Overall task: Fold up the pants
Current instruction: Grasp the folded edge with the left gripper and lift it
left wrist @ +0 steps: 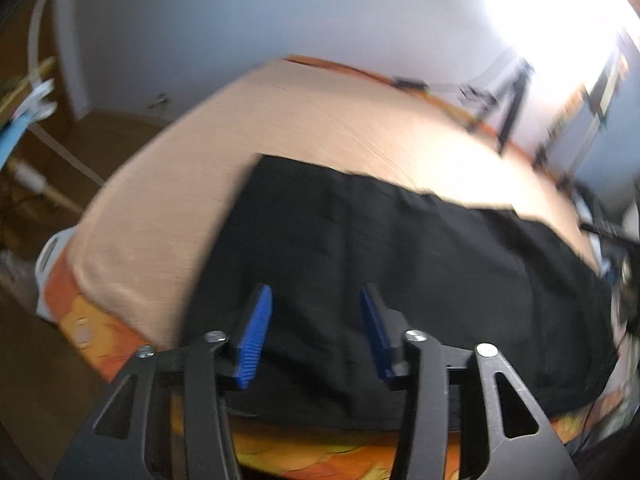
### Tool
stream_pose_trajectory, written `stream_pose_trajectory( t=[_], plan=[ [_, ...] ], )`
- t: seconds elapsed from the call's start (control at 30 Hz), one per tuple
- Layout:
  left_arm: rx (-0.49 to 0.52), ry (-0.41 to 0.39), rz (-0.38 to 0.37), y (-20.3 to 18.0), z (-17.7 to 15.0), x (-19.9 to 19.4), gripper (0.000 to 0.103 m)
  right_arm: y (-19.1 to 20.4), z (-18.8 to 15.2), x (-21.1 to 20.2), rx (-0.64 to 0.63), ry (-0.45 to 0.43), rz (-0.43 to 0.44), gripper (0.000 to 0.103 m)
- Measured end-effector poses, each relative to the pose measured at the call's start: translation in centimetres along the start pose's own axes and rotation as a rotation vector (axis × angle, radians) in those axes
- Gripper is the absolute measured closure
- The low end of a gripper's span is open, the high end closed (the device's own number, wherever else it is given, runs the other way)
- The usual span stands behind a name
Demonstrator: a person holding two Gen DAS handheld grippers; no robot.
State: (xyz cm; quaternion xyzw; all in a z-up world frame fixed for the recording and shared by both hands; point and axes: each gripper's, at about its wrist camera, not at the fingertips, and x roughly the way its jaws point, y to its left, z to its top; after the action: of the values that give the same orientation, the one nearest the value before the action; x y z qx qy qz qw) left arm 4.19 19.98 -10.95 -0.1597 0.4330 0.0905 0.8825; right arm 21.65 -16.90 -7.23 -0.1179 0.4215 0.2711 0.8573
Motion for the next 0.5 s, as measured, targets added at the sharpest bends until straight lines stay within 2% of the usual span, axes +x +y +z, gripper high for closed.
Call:
stream_pose_trajectory(
  t=[0.03, 0.2, 0.33, 0.5],
  plan=[
    [-0.032, -0.012, -0.001, 1.1, 0.0, -0.5, 0.045, 0.3, 0.0, -0.7, 0.007, -0.013, 0.020, 0.069],
    [-0.140, -0.011, -0.027, 5.2, -0.5, -1.6, 0.045, 4.2, -0.5, -2.7, -0.004, -0.049, 0.110, 0.063],
    [-0.228, 0.032, -0.060, 7.5, -1.6, -1.2, 0.045, 8.1, -1.1, -2.8, -0.017, -0.034, 0.172, 0.062],
    [-0.269, 0.068, -0.082, 8.6, -2.7, -0.5, 0.045, 12.2, -1.5, -2.1, -0.051, -0.007, 0.215, 0.059]
  ],
)
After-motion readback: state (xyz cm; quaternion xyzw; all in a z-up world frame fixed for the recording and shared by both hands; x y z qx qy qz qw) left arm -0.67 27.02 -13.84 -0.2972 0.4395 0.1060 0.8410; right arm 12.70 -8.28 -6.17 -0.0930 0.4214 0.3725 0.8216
